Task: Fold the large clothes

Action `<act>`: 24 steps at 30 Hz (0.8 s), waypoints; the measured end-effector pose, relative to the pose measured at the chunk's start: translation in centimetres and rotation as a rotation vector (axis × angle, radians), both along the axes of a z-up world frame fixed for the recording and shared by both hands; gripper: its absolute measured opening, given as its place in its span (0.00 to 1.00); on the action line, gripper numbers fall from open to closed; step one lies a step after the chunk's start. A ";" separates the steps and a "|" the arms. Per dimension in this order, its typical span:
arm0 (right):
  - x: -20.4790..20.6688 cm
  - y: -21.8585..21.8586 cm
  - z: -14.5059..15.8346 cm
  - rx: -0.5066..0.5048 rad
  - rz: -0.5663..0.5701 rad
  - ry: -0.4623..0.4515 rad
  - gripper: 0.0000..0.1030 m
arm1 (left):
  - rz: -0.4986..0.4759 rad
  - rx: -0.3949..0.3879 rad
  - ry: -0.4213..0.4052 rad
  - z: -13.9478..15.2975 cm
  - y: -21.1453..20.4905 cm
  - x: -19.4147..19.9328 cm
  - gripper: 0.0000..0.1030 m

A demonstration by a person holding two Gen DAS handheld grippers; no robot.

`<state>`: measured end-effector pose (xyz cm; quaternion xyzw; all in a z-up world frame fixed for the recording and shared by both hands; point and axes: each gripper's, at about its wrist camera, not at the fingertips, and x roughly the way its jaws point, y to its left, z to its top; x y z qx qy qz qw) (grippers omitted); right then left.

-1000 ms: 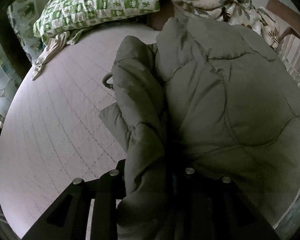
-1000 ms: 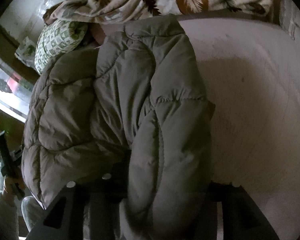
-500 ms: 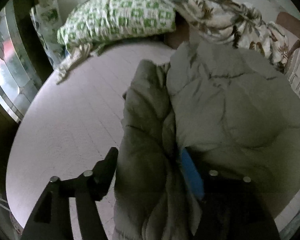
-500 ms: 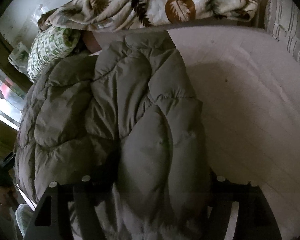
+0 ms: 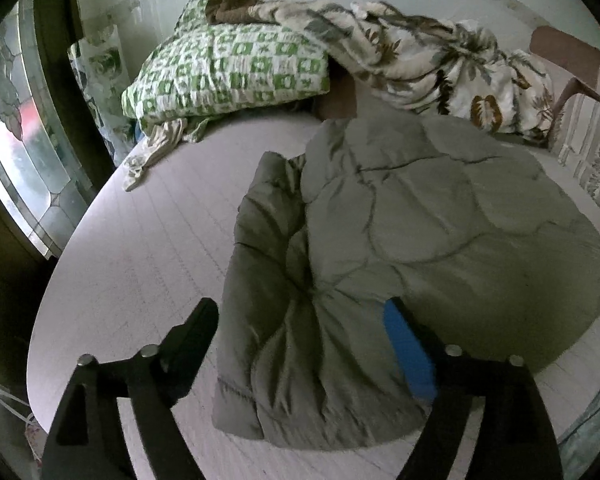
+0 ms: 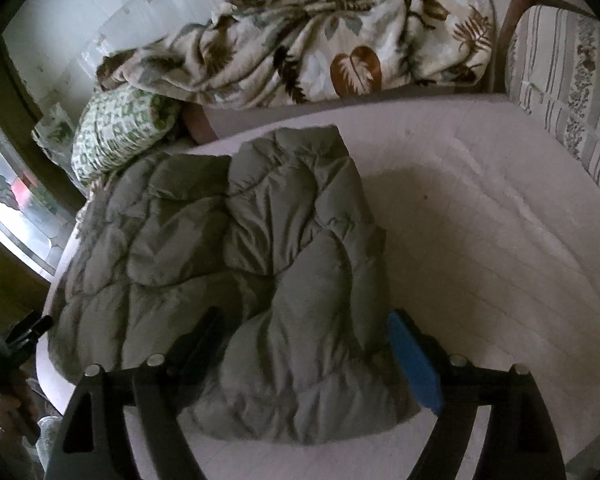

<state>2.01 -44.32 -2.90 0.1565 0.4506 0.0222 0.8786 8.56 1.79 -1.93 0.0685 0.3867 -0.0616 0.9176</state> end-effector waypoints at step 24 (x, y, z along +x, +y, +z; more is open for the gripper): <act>-9.3 8.7 2.1 -0.037 0.086 -0.065 1.00 | 0.051 -0.008 0.034 0.4 -0.1 -8.5 0.85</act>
